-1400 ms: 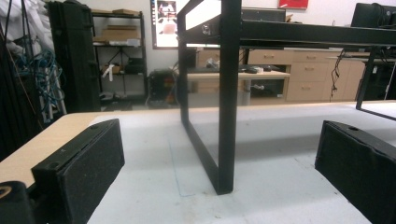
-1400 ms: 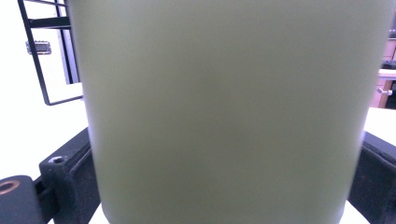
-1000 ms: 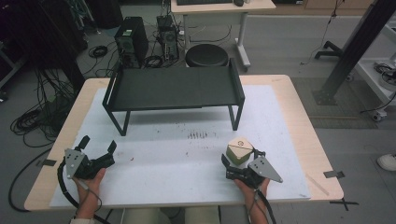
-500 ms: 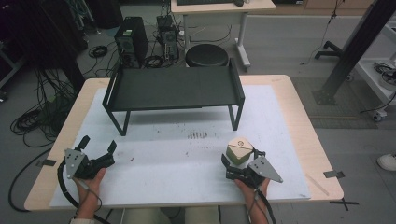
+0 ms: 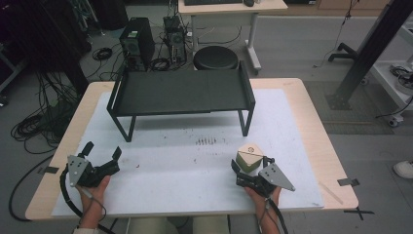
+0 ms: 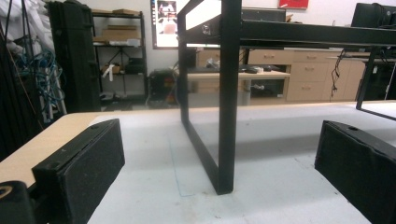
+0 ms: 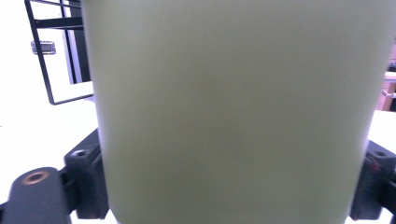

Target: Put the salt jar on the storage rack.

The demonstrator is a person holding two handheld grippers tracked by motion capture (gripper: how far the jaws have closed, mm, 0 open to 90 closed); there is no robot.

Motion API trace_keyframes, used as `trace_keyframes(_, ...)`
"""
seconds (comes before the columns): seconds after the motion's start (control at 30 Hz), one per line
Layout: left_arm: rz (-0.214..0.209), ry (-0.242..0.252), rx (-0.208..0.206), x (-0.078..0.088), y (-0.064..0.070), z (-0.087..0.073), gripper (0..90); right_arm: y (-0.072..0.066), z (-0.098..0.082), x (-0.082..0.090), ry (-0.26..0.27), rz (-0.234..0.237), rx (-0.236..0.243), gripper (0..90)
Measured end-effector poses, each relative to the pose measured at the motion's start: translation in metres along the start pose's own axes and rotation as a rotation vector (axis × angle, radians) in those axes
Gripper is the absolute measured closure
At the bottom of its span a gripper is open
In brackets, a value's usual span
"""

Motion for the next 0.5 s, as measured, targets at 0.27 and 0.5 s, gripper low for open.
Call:
trace_keyframes(0.27,0.000,0.000,0.001,-0.0001,0.0000,0.0000,1.9,-0.0013,-0.0006,-0.0006,-0.012,-0.011,0.019,30.0)
trace_keyframes(0.5,0.000,0.000,0.001,-0.0002,0.0002,0.0000,2.1,-0.0013,-0.0006,-0.0006,-0.013,-0.009,0.017,30.0)
Point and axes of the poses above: each handheld gripper's, and its own axes: x roughly backward along the jaws, z roughly out of its top, y roughly to its right, the point moved 8 cm from there along -x, roughly forward along the jaws, and after that the axes turned 2 degrees about -z, right-handed, at the moved point
